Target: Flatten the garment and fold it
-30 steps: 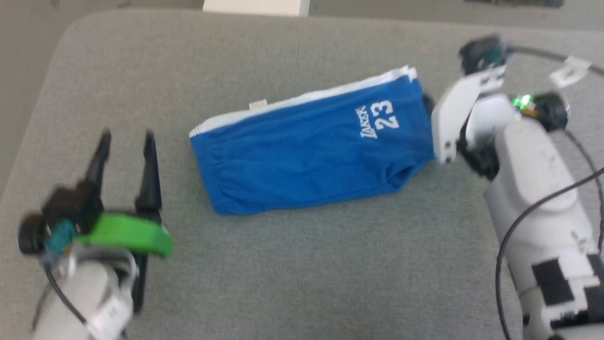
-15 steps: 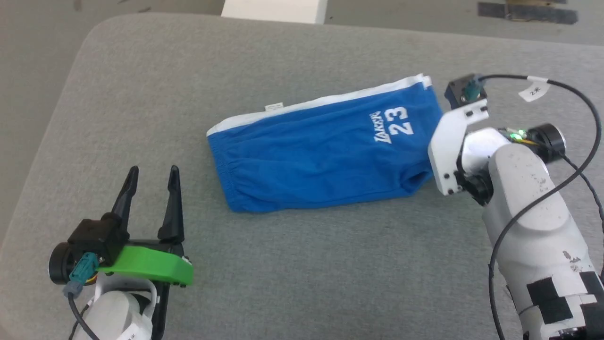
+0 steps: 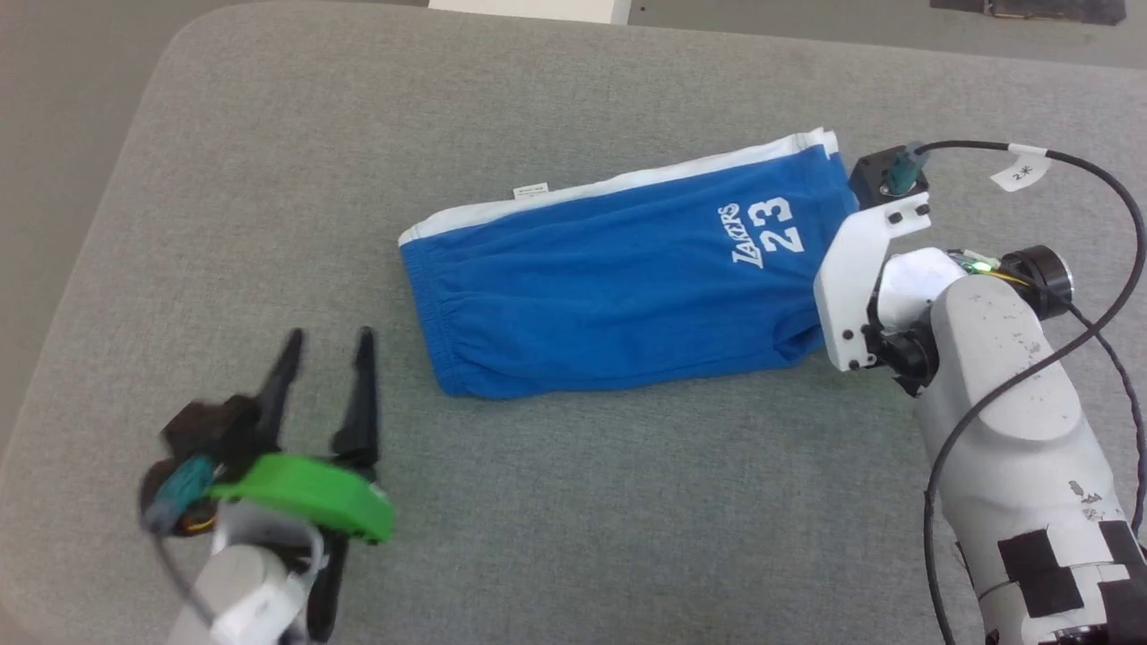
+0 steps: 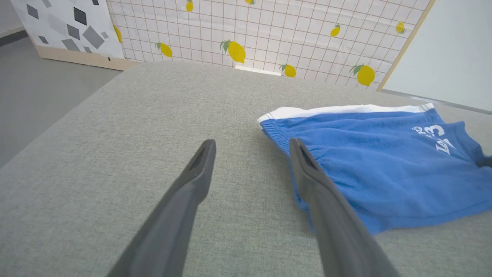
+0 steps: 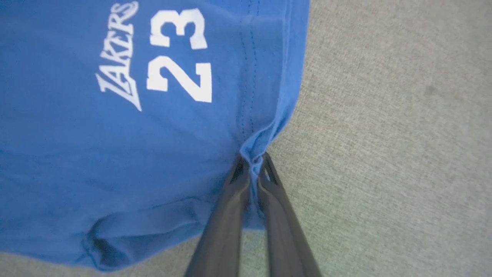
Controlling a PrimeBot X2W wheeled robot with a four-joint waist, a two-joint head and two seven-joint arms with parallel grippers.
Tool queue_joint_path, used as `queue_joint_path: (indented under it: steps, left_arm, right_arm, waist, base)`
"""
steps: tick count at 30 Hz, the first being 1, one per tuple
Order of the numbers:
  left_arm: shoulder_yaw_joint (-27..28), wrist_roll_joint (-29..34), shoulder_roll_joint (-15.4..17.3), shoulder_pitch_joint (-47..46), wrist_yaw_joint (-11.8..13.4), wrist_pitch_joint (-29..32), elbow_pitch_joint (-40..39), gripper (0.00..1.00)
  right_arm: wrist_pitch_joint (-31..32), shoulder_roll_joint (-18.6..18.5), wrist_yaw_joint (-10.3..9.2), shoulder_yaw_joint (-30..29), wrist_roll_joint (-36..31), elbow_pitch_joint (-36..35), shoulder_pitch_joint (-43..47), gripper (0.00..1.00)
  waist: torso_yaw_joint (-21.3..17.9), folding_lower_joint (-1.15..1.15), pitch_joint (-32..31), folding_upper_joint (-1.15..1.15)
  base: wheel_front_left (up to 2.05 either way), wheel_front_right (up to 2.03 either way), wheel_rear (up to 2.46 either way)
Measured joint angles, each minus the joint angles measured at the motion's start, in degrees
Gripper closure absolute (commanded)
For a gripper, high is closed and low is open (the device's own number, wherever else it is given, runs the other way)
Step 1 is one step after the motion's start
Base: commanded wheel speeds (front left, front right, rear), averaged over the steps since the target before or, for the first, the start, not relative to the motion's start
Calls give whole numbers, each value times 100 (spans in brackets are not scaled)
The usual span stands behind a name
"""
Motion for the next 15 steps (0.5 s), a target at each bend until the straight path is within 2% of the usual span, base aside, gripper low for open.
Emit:
queue_joint_path:
  steps: [5, 9, 12, 15]
  left_arm:
    - [-308, -341, -136, -458, 16, 1595, 10, 0]
    - [-475, -407, -159, -943, 220, 2671, 62, 0]
    - [-650, -314, -48, -1221, 408, 3532, 342, 0]
    - [-736, -312, 63, -1302, 469, 4055, 531, 0]
  right_arm:
    - [-86, -15, 0, 87, 70, -80, 47, 100]
    - [-85, -26, 0, 156, 116, -129, 50, 100]
    - [-86, -32, 0, 270, 209, -186, 49, 100]
    - [-92, -37, 0, 385, 309, -254, 41, 100]
  waist:
    - [-73, 0, -37, 0]
    - [-106, 0, -11, 0]
    - [-154, 0, 44, 0]
    - [-220, 0, 111, 0]
  base:
    - [0, 0, 0]
    - [0, 0, 0]
    - [0, 0, 0]
    - [0, 0, 0]
